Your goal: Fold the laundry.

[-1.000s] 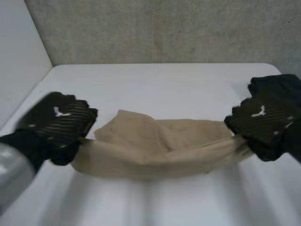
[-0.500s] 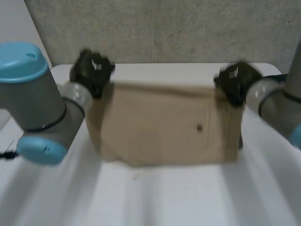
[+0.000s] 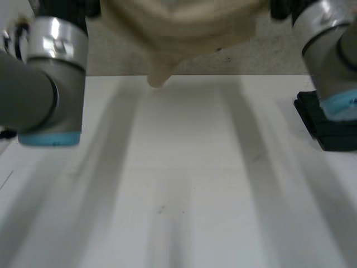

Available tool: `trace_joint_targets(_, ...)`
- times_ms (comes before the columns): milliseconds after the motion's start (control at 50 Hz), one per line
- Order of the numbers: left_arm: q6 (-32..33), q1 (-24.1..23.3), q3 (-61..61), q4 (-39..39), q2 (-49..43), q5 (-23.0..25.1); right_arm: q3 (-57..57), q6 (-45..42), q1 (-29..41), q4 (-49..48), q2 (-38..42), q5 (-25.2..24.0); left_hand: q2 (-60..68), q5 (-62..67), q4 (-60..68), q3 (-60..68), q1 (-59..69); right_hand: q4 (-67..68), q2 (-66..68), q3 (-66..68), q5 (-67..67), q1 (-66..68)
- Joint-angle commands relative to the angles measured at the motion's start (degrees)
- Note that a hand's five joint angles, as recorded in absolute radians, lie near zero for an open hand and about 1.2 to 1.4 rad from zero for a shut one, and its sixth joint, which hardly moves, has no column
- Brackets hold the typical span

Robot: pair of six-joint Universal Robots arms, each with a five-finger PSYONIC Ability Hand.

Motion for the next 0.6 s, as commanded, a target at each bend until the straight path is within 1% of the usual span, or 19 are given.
trace_joint_targets(20, 0.13, -0.07, -14.68, -8.32, -4.76, 0.08, 17.77, -2.95, -0.14, 3.06, 2.98, -1.46, 11.28, 13.14, 11.16, 11.53, 14.45, 11.80, 11.75, 11.35, 11.01, 22.86)
trace_joint_targets(100, 0.22, -0.77, -18.21, -11.39, -11.27, -0.79, 23.41, -6.21, -0.05, 3.42, 7.02, -1.46, 11.28, 13.14, 11.16, 11.53, 14.45, 11.80, 11.75, 11.35, 11.01, 22.86)
trace_joint_targets(160, 0.22, -1.39, -19.01, -14.56, -12.35, -2.63, 26.47, -8.05, 0.04, 3.86, 8.00, -1.55, 11.28, 13.14, 11.16, 11.53, 14.45, 11.80, 11.75, 11.35, 11.01, 22.86)
trace_joint_targets(180, -0.21, -1.92, -19.45, -17.70, -12.09, -4.64, 27.10, -8.15, -0.05, 3.94, 7.91, -1.55, 11.28, 13.14, 11.16, 11.53, 14.45, 11.80, 11.75, 11.35, 11.01, 22.86)
trace_joint_targets(220, -0.39, -2.10, -19.98, -21.23, -10.86, -6.85, 28.33, -8.50, -0.14, 4.21, 7.56, -1.55, 11.28, 13.14, 11.16, 11.53, 14.45, 11.80, 11.75, 11.35, 11.01, 22.86)
trace_joint_targets(240, -0.39, -2.18, -20.15, -22.90, -9.72, -7.82, 29.47, -8.76, -0.22, 4.99, 7.30, -1.72, 11.28, 13.14, 11.16, 11.53, 14.45, 11.80, 11.75, 11.35, 11.01, 22.86)
trace_joint_targets(260, -0.39, -2.36, -20.68, -26.31, -7.19, -9.39, 30.17, -8.85, -0.22, 5.78, 6.86, -1.90, 11.28, 13.14, 11.16, 11.53, 14.45, 11.80, 11.75, 11.35, 11.01, 22.86)
trace_joint_targets(300, -0.48, -2.53, -21.47, -29.85, -4.62, -10.28, 31.14, -9.46, -0.22, 7.71, 5.63, -2.25, 11.28, 13.14, 11.16, 11.53, 14.45, 11.80, 11.75, 11.35, 11.01, 22.86)
trace_joint_targets(380, -0.13, -3.41, -23.66, -40.21, 1.70, -10.46, 33.78, -12.97, -0.57, 16.76, 0.10, -2.96, 11.28, 13.14, 11.16, 11.53, 14.45, 11.80, 11.75, 11.35, 11.01, 22.86)
trace_joint_targets(400, -0.13, -3.68, -24.10, -42.50, 2.93, -10.46, 35.00, -14.81, -0.75, 21.21, -2.09, -3.04, 11.28, 13.14, 11.16, 11.53, 14.45, 11.80, 11.75, 11.35, 11.01, 22.86)
trace_joint_targets(420, -0.31, -4.29, -25.33, -47.48, 5.73, -10.20, 35.71, -15.78, -0.75, 23.52, -3.07, -3.05, 11.28, 13.14, 11.16, 11.53, 14.45, 11.80, 11.75, 11.35, 11.01, 22.86)
trace_joint_targets(460, -0.39, -5.08, -26.56, -51.29, 7.68, -9.94, 37.29, -17.72, -0.75, 27.92, -5.00, -3.05, 11.28, 13.14, 11.16, 11.53, 14.45, 11.80, 11.75, 11.35, 11.01, 22.86)
trace_joint_targets(480, -0.39, -5.61, -27.18, -53.05, 8.39, -9.85, 39.30, -19.73, -0.84, 31.85, -7.10, -3.22, 11.28, 13.14, 11.16, 11.53, 14.45, 11.80, 11.75, 11.35, 11.01, 22.86)
trace_joint_targets(500, -0.39, -6.92, -28.40, -55.85, 9.61, -9.59, 40.54, -20.70, -0.93, 33.46, -8.34, -3.22, 11.28, 13.14, 11.16, 11.53, 14.45, 11.80, 11.75, 11.35, 11.01, 22.86)
trace_joint_targets(540, -0.48, -8.59, -29.46, -57.80, 10.50, -8.88, 43.09, -22.99, -0.93, 36.19, -10.45, -3.22, 11.28, 13.14, 11.16, 11.53, 14.45, 11.80, 11.75, 11.35, 11.01, 22.86)
trace_joint_targets(560, -0.74, -10.51, -30.17, -58.94, 10.85, -8.01, 45.54, -25.35, -0.93, 37.94, -12.29, -3.31, 11.28, 13.14, 11.16, 11.53, 14.45, 11.80, 11.75, 11.35, 11.01, 22.86)
trace_joint_targets(600, -1.53, -12.28, -30.70, -59.48, 10.86, -7.21, 47.40, -27.30, -0.93, 38.75, -13.53, -3.31, 11.28, 13.14, 11.16, 11.53, 14.45, 11.80, 11.75, 11.35, 11.01, 22.86)
